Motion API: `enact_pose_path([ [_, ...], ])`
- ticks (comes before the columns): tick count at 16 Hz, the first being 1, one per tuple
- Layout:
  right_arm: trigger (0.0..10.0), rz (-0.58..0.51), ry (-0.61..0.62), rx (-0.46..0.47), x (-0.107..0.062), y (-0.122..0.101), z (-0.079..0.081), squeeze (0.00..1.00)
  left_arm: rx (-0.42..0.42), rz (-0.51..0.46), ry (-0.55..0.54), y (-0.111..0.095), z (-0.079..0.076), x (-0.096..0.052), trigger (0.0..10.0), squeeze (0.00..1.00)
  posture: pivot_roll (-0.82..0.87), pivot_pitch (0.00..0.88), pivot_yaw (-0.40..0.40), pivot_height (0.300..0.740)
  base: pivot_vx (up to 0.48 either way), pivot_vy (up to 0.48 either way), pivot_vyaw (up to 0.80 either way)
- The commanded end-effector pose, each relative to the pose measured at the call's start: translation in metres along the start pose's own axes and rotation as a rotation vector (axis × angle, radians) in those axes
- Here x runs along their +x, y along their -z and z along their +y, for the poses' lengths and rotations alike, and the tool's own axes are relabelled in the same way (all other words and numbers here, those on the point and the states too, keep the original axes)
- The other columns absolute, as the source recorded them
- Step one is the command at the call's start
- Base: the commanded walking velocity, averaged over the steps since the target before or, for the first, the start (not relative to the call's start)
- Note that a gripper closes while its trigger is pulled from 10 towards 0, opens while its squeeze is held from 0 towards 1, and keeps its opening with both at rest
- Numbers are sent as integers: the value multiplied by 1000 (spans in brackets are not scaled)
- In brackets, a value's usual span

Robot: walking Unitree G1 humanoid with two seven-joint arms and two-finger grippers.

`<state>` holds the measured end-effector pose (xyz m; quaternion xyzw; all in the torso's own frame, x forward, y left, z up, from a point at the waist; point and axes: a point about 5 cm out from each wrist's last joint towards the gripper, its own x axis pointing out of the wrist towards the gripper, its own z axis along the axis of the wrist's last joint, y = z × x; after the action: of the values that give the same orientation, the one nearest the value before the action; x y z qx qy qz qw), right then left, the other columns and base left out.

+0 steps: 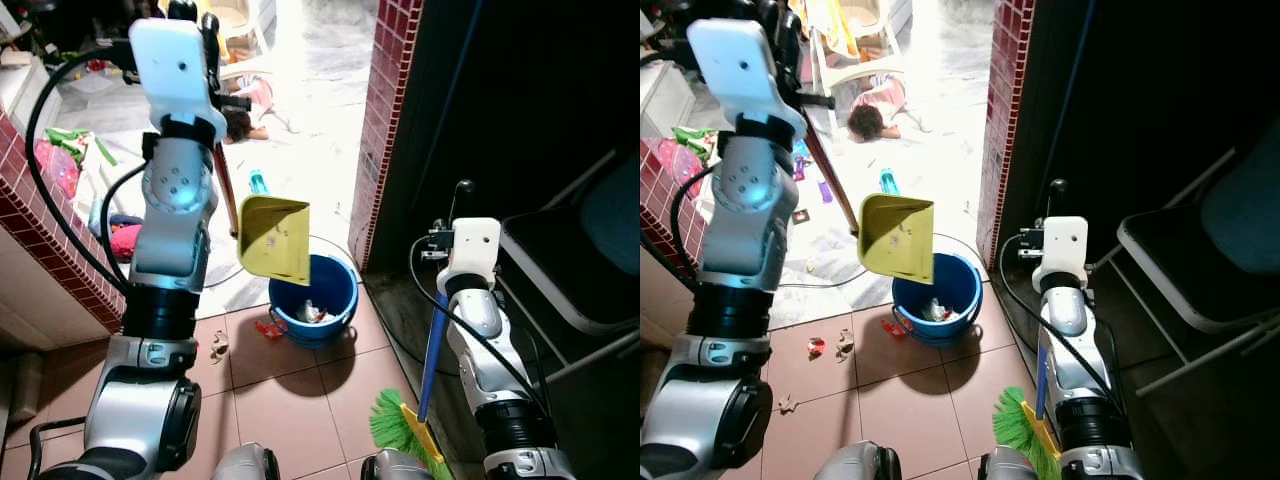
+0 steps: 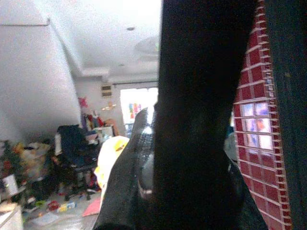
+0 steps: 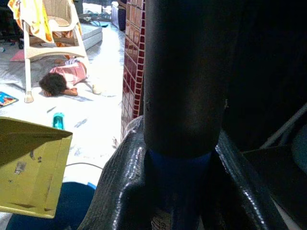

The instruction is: Sweep floor

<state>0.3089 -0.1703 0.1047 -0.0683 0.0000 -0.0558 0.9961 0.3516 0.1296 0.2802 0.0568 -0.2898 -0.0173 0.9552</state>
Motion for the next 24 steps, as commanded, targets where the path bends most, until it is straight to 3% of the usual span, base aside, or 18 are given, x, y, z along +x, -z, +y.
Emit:
enact_pose_path([
  [1, 10000, -26, -10, 4, 1, -5, 3, 0, 27, -102, 63, -15, -8, 2, 10000, 0, -115, 40, 34, 740, 0, 0, 0],
  [5, 10000, -26, -14, 0, 2, -5, 4, 0, 70, -151, 307, -13, -43, -14, 10000, 0, -115, 40, 34, 740, 0, 0, 0],
  [8, 10000, -31, -14, -3, 3, -6, 4, 0, 127, -175, 583, -4, -71, -38, 10000, 0, -111, 38, 33, 740, 0, 0, 0],
  [11, 10000, -35, -17, -6, 3, -6, 5, 0, 170, -202, 807, 1, -90, -63, 10000, 0, -108, 37, 32, 740, 0, 0, 0],
  [13, 10000, -39, -20, -8, 3, -6, 6, 0, 195, -213, 885, 4, -96, -74, 10000, 0, -108, 37, 32, 740, 0, 0, 0],
  [15, 10000, -40, -20, -12, 3, -6, 6, 0, 189, -197, 854, 5, -93, -69, 10000, 0, -108, 37, 33, 740, 0, 0, 0],
  [17, 10000, -42, -18, -16, 4, -6, 6, 0, 196, -202, 754, 1, -81, -54, 10000, 0, -108, 37, 33, 740, 0, 0, 0],
  [20, 10000, -43, -17, -19, 5, -6, 6, 0, 134, -204, 420, -17, -40, -14, 10000, 0, -105, 27, 34, 740, 0, 0, 0],
  [23, 10000, -45, -22, -19, 6, -5, 8, 0, 124, -267, 145, -42, -1, 6, 10000, 0, -98, 20, 28, 740, 0, 0, 0],
  [24, 10000, -45, -23, -19, 6, -5, 8, 0, 141, -285, 125, -47, 5, 7, 10000, 0, -95, 19, 27, 740, 0, 0, 0],
])
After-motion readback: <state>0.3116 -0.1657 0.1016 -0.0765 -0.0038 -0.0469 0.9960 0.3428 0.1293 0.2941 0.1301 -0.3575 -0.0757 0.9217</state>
